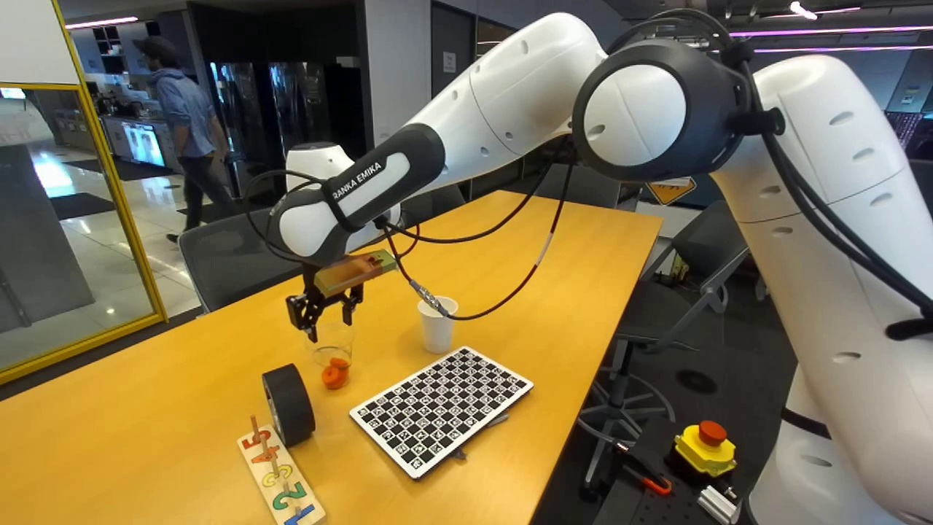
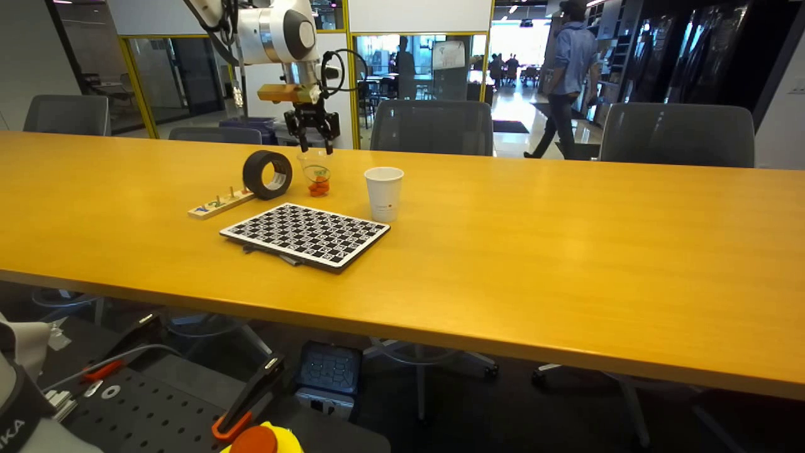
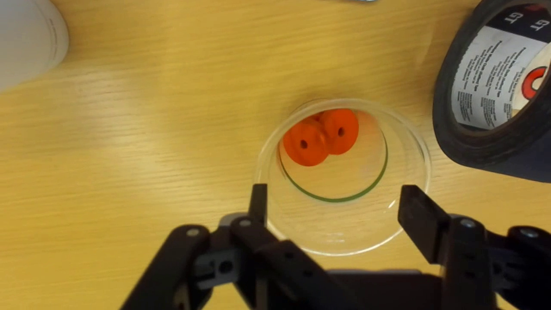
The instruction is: Place the rings inside the clear cup
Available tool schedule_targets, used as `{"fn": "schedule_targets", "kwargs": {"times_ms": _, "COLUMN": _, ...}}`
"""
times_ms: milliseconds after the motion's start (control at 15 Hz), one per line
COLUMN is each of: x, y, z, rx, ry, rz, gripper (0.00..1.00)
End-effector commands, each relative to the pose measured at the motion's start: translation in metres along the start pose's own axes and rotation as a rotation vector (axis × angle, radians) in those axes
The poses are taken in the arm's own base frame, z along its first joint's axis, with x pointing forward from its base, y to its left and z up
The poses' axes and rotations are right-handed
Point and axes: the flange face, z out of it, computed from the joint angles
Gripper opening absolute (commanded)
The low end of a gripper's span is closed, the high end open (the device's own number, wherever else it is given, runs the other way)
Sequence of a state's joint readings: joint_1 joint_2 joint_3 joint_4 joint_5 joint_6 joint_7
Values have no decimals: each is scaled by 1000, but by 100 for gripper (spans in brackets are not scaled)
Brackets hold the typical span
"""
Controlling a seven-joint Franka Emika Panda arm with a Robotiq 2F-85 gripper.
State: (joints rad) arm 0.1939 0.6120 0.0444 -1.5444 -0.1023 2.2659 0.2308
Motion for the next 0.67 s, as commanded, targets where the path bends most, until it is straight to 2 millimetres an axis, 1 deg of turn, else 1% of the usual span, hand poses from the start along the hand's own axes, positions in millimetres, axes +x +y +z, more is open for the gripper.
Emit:
{"fn": "schedule_targets", "kwargs": {"times_ms": 0, "x": -3, "y": -2, "z": -26, "rx": -32, "ry": 26, "rz": -15, "gripper": 100}}
{"fn": "schedule_targets", "kwargs": {"times_ms": 133, "x": -16, "y": -3, "z": -41, "rx": -55, "ry": 36, "rz": -36, "gripper": 100}}
{"fn": "schedule_targets", "kwargs": {"times_ms": 200, "x": -27, "y": -5, "z": -48, "rx": -74, "ry": 35, "rz": -57, "gripper": 100}}
{"fn": "schedule_targets", "kwargs": {"times_ms": 467, "x": -82, "y": -6, "z": -74, "rx": -83, "ry": 3, "rz": -166, "gripper": 100}}
{"fn": "schedule_targets", "kwargs": {"times_ms": 600, "x": -110, "y": -3, "z": -82, "rx": -77, "ry": -13, "rz": -204, "gripper": 100}}
